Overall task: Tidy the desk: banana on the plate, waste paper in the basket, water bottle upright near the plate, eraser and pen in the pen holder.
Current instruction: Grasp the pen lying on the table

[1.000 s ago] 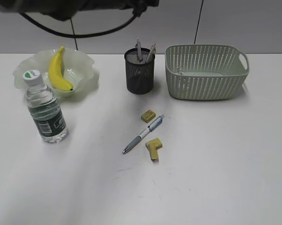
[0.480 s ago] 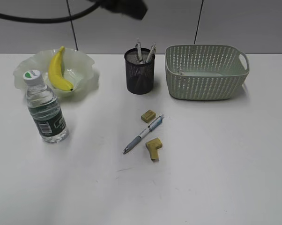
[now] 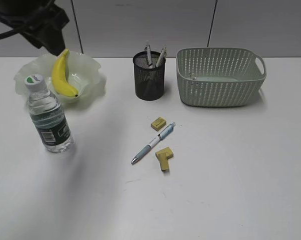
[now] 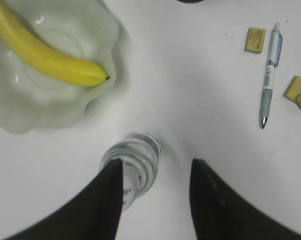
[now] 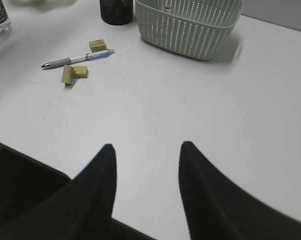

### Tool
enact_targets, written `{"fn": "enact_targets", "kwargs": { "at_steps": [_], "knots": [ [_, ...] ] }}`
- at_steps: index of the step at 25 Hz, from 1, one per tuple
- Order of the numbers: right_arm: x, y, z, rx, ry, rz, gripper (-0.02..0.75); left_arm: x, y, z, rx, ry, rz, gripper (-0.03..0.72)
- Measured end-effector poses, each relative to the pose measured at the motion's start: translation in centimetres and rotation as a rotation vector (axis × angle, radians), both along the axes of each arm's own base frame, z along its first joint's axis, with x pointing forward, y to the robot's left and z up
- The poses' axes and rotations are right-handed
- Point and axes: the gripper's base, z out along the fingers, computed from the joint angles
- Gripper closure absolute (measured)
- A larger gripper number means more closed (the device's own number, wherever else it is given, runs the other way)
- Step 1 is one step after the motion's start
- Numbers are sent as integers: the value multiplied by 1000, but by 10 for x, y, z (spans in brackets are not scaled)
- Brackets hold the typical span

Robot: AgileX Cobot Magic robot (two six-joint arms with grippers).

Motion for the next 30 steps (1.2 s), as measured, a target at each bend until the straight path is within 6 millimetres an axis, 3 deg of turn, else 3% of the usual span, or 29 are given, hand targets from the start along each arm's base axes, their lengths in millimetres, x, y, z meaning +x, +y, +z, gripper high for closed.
{"fn": "enact_targets", "kwargs": {
  "at_steps": [4,11,16,20,24,30],
  "knots": [
    [0,0,0,0,0,0,398,-32,24,3,4,15,37,385],
    [0,0,0,0,0,0,398,-135,70,0,-80,-82,62,391],
    [0,0,0,0,-1,0,398,-214,104,0,-193,-288,61,391],
    [3,3,9,16,-14,7,398,-263,125,-12,-266,-438,57,391],
    [29,21,21,-2,102,29,398,-302,143,-33,-332,-568,53,393],
    [103,69,38,-53,409,54,398,-331,156,-53,-378,-671,50,416]
  ]
}}
